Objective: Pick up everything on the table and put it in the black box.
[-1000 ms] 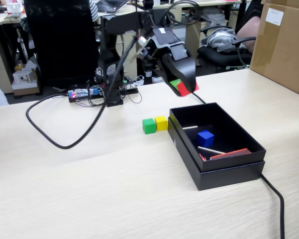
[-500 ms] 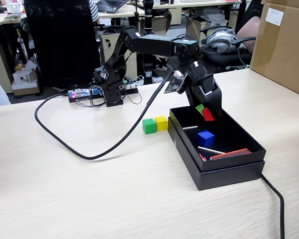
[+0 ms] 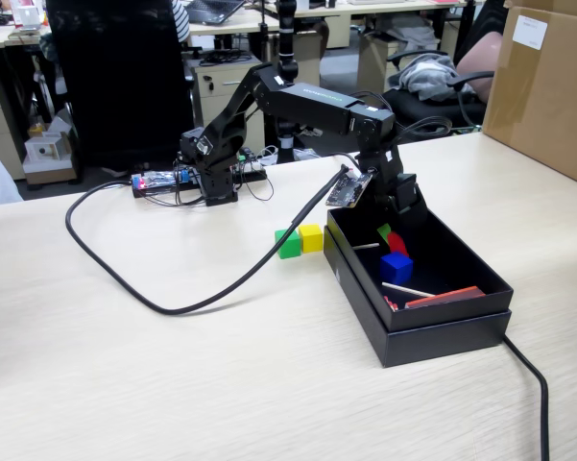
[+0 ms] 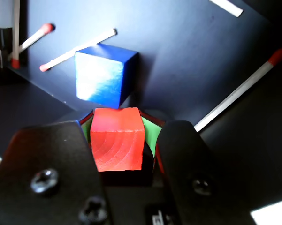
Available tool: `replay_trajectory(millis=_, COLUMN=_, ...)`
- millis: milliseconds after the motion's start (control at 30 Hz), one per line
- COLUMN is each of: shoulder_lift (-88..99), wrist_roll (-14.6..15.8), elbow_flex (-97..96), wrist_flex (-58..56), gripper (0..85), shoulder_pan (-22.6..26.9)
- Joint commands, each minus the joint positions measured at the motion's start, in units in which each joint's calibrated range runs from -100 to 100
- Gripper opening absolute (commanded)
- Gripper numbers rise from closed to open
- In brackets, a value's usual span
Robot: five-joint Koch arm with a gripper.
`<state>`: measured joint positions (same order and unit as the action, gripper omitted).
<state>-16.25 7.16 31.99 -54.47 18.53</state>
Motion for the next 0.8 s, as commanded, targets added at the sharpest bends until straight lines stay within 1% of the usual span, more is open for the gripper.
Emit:
replay_trajectory(millis=0, shoulder_lift=2.8, wrist_roll=0.0, elbow_flex=0.6, wrist_flex=0.3, gripper=19.7, shoulder_pan=-0.2)
replay_trajectory(millis=33, shoulder_lift=3.5, wrist_roll=-0.1, elbow_flex=-0.4, wrist_flex=0.3, gripper=25.9, shoulder_pan=-0.3)
replay_trajectory(millis=133, shoulder_lift=8.2, wrist_roll=-0.1, elbow_flex=-2.4, wrist_flex=-1.1, gripper=39.2, shoulder_pan=-0.5)
replay_trajectory(millis=167, shoulder_lift=11.4, wrist_roll=-0.1, elbow_flex=-3.3, wrist_flex=-1.3, gripper=41.5, shoulder_pan=-0.7)
replay_trajectory(millis=300, shoulder_lift=30.6, wrist_roll=-0.1, elbow_flex=-5.0, wrist_flex=-1.6, gripper=41.6, shoulder_pan=-2.3)
replay_trajectory(millis=400, shoulder_lift=45.4, wrist_roll=-0.1, elbow_flex=-6.3, wrist_flex=-2.7, gripper=41.8, shoulder_pan=-5.2)
replay_trajectory(millis=467, shoulder_lift=54.6, wrist_roll=-0.1, elbow_flex=-12.6, wrist_flex=-2.9, gripper=43.1, shoulder_pan=-7.7)
replay_trajectory(millis=533, shoulder_lift=61.3, wrist_roll=-0.1, elbow_flex=-20.6, wrist_flex=-2.9, gripper=46.7, shoulder_pan=-9.1)
replay_trajectory(millis=600, shoulder_lift=66.6, wrist_roll=-0.1, elbow_flex=-28.5, wrist_flex=-2.9, gripper=48.3, shoulder_pan=-10.5)
replay_trajectory(millis=767, shoulder_lift=74.9, wrist_roll=0.8, elbow_flex=-45.0, wrist_flex=-2.9, gripper=48.1, shoulder_pan=-11.6)
